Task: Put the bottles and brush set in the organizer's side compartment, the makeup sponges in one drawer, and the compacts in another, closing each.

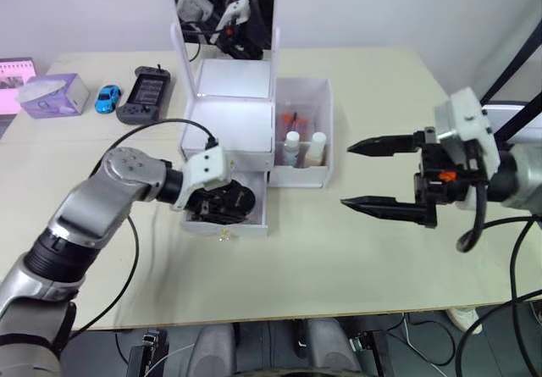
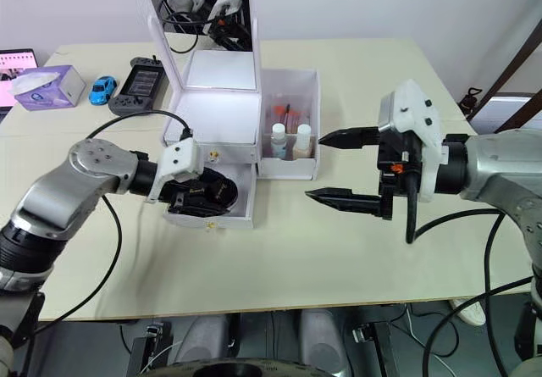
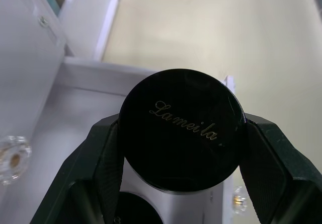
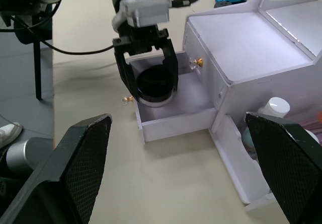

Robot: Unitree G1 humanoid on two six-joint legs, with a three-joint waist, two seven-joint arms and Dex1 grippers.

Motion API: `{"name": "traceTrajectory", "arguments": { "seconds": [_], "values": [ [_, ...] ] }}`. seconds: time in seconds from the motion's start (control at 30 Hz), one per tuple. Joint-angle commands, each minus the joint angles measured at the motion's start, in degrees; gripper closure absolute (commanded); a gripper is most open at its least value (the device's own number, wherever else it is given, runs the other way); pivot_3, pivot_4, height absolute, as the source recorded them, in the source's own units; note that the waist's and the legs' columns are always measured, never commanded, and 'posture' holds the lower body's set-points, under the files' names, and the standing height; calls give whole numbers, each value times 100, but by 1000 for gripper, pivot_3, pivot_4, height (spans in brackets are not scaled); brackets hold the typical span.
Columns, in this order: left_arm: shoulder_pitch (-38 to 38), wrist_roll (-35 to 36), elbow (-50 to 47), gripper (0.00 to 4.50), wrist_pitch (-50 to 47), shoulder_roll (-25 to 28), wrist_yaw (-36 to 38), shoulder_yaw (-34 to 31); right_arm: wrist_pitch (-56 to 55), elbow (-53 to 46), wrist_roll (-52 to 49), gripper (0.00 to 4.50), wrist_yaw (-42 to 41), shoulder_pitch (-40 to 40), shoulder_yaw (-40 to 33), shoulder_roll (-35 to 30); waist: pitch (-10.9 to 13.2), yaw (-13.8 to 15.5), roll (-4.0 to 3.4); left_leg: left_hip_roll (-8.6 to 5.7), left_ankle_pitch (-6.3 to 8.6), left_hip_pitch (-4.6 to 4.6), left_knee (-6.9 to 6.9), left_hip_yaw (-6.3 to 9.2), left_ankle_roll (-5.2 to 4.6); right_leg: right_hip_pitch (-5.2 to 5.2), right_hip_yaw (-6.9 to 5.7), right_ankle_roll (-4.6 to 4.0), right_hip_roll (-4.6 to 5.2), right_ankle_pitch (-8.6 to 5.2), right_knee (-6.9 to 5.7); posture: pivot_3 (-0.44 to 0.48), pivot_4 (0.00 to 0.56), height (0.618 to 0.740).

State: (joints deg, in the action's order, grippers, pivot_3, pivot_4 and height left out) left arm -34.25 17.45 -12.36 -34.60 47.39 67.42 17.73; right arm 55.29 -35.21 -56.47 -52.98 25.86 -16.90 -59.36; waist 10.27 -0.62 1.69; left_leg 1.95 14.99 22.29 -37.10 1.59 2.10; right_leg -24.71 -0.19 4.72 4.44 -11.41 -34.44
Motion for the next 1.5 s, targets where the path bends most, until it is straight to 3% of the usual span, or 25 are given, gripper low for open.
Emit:
{"name": "traceTrajectory", "arguments": {
  "seconds": [0.03, 0.5, 0.53, 0.6, 1.03, 1.2, 1.37, 1.5],
  "values": [
    [-159, -324, 93, 1833, 254, -100, -66, 112, -22, -146, -181, 0, 132, 12, -232, -115, 0, 4, 0, 0, 0, 0, -1, 0, 0, 0, 0, 0, 0, 0, 0, 0, 150, 740],
    [-43, -687, 182, 1833, 212, -647, -387, 165, -44, -144, -337, 0, 356, -84, -241, -300, 0, 3, 0, -1, 0, 0, -3, 4, 0, 5, 0, 1, 0, 0, 0, 0, 150, 740],
    [-53, -673, 168, 755, 171, -662, -387, 156, -51, -133, -330, 0, 350, -92, -240, -322, 0, 3, 0, -1, 0, 0, -3, 4, 0, 5, 0, 1, 0, 0, 0, 0, 150, 740],
    [-89, -657, 153, 66, 123, -653, -360, 130, -63, -118, -330, 0, 349, -107, -233, -349, 0, 4, 0, -1, 0, -1, -4, 5, 0, 5, 0, 1, -1, 0, -1, 0, 150, 740],
    [-203, 113, -671, 66, -762, -77, -38, -546, -129, 154, -201, 0, 184, 193, 159, -380, 0, -8, 0, -1, 0, -2, -3, 6, 0, 6, 0, 2, -2, -1, -1, 0, 150, 740],
    [277, 1016, -798, 66, -616, 481, 617, -1628, -210, 364, -89, 0, -68, 398, 352, -426, 1, -27, -2, 1, 0, -6, 0, 7, 0, 5, 0, 23, -4, -14, -3, 0, 150, 740],
    [1031, 1657, -837, 66, -686, 824, 778, -2680, -444, 607, 242, 0, -456, 476, 522, -538, 2, -12, -4, 1, 0, -6, -1, 6, 0, 5, 0, 23, -2, -14, 0, 0, 150, 740],
    [2471, 2002, -1606, 1401, -825, 759, 455, -3595, -705, 885, 579, 0, -746, 791, 997, -385, 2, -39, -6, 1, 0, -7, 0, -1, 0, 6, 1, 23, 4, -14, 4, 0, 150, 740]
  ]
}}
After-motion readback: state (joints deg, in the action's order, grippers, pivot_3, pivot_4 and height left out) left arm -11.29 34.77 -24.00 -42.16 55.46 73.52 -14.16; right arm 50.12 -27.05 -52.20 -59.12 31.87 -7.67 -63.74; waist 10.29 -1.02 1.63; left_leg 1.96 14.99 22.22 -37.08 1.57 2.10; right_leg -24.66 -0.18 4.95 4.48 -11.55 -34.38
